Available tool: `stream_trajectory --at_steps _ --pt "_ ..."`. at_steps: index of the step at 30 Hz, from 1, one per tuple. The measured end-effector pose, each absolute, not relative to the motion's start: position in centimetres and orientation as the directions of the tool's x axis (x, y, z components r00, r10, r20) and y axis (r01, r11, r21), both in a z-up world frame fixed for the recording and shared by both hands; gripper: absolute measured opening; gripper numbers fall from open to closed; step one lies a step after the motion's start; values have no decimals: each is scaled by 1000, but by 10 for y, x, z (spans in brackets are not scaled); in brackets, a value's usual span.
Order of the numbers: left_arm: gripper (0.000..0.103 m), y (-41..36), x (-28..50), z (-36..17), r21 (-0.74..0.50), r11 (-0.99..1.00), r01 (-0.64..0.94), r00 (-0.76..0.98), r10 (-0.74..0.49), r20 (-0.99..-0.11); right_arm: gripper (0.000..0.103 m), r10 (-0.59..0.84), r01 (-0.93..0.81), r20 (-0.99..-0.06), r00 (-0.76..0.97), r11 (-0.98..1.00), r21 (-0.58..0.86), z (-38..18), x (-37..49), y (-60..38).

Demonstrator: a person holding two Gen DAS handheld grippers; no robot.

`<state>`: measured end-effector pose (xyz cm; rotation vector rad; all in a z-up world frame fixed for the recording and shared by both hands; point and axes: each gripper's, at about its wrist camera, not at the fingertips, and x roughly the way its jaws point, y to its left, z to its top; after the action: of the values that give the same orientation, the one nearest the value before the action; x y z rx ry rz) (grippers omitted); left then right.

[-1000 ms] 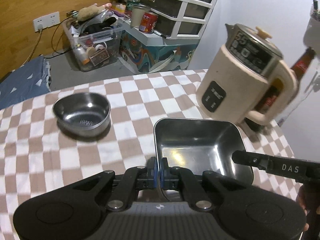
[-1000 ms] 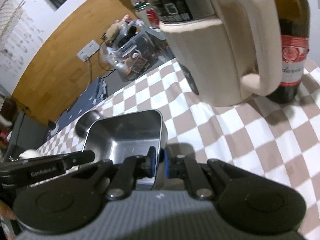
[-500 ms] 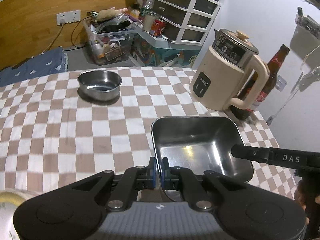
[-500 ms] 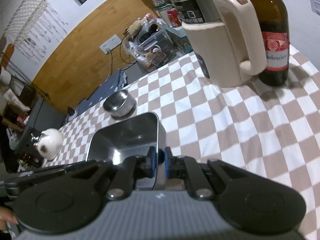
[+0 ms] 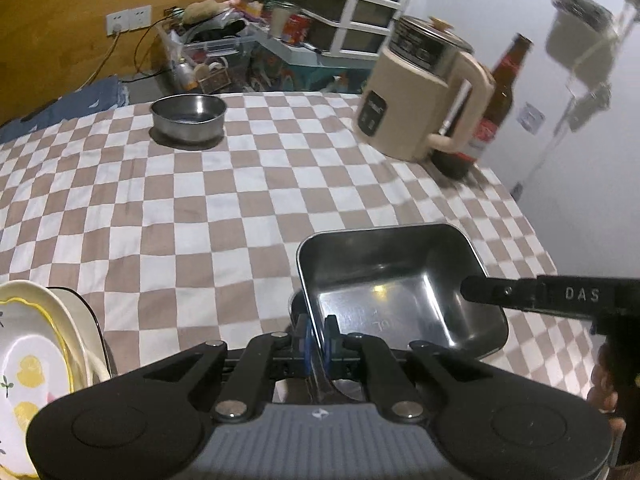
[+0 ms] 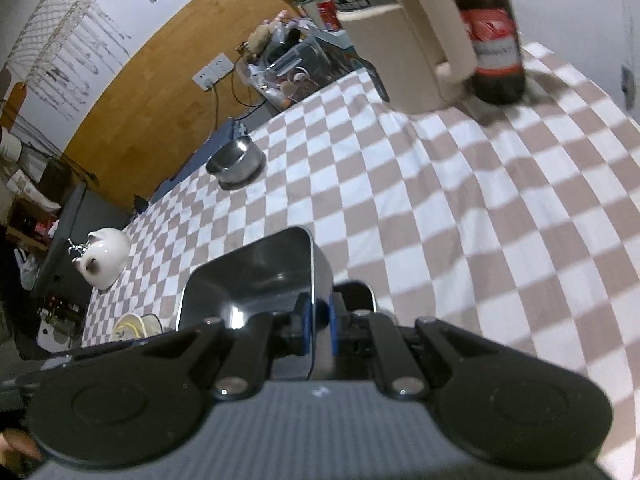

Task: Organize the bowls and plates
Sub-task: 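Carry the rectangular steel tray with both tools and lower it onto the first tray, then lower the rectangular tray onto the first tray and open both tools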

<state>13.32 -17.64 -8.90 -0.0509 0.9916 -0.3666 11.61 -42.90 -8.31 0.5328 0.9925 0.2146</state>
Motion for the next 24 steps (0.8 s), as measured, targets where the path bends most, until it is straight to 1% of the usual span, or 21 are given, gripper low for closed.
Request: stream_trajectory --at_steps 8,16,24 --pt "7 -178 126 -92 -214 938 272 488 -326 -810 12 404 86 -725 558 841 535 -84 105 -434" --pt "7 -181 125 -100 -218 945 242 472 -311 -825 12 403 86 -749 525 851 518 -93 104 -435" --pt "7 -179 129 -109 -206 956 209 465 -283 -839 13 408 54 -750 521 861 506 -91 109 -428"
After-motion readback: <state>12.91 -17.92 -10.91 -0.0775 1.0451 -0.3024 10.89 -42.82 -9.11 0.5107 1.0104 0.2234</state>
